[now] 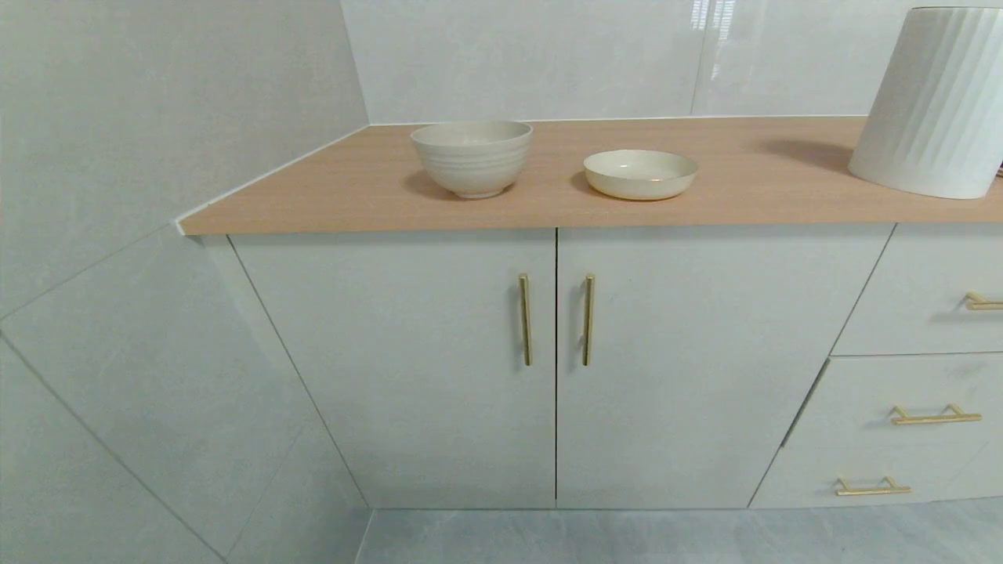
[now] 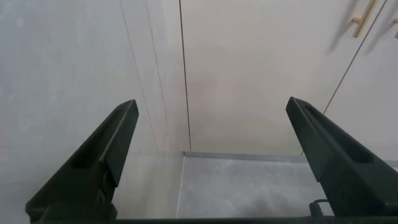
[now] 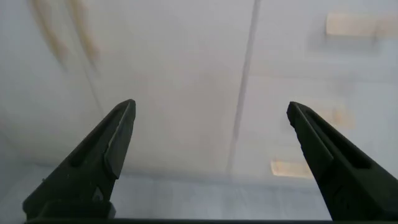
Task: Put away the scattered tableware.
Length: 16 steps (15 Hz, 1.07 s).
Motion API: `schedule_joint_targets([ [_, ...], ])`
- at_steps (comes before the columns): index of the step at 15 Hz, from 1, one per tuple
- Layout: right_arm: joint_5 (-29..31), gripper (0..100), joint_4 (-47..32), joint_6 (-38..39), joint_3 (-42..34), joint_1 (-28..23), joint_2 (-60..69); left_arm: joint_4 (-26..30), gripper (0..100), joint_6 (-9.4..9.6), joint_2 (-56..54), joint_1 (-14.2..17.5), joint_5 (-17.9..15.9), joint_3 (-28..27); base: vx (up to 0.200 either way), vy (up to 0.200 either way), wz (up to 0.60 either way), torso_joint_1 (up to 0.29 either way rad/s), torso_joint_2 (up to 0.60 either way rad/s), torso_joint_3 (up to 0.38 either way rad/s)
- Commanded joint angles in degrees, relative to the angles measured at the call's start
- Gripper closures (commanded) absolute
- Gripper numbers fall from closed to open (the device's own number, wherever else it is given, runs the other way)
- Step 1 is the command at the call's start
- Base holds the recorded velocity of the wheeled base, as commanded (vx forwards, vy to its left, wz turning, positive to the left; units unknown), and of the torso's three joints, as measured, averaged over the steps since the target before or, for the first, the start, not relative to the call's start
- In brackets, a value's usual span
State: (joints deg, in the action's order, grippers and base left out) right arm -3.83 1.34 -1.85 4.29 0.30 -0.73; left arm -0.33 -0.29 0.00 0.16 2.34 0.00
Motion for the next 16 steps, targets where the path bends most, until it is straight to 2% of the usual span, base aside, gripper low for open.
schedule_joint_targets([
  [1,-6.37,0,-1.78,0.97,11.09,1.45,-9.73,-0.02,0,0.03,0.00,0.02,0.03,0.00,0.000,0.000,0.00,0.000,0.00,0.000],
  [3,-14.19,0,-2.84,0.01,16.63,1.63,-25.20,-0.02,0,-0.06,0.00,0.02,0.03,0.00,0.000,0.000,0.00,0.000,0.00,0.000],
  [5,-19.11,0,-2.57,-0.70,22.52,2.95,-37.59,-0.02,0,0.03,0.00,0.02,0.03,0.00,0.000,0.000,0.00,0.000,0.00,0.000],
  [7,-19.90,0,-2.48,-0.70,29.72,10.59,-49.19,-0.02,0,0.03,0.09,0.02,0.03,0.00,0.000,0.000,0.00,0.000,0.00,0.000],
  [10,-19.90,0,-0.11,-0.08,36.14,18.77,-63.87,-0.02,0,0.03,0.09,0.02,0.03,0.00,0.000,0.000,0.00,0.000,0.00,0.000],
  [11,-19.90,0,3.23,0.01,36.31,19.82,-67.65,-0.02,0,-0.06,0.00,0.02,0.03,0.00,0.000,0.000,0.00,0.000,0.00,0.000],
  [12,-19.90,0,3.23,0.01,36.31,19.82,-67.65,-0.02,0,-0.06,0.00,0.02,0.03,0.00,0.000,0.000,0.00,0.000,0.00,0.000],
  [13,-20.08,0,14.48,1.94,37.11,21.14,-77.40,-0.02,0,-0.06,0.00,0.02,0.03,0.00,0.000,0.000,0.00,0.000,0.00,0.000],
  [16,-19.99,0,16.41,7.74,45.02,26.85,-85.93,-0.02,0,-0.06,0.00,0.02,0.03,0.00,0.000,0.000,0.00,0.000,0.00,0.000],
])
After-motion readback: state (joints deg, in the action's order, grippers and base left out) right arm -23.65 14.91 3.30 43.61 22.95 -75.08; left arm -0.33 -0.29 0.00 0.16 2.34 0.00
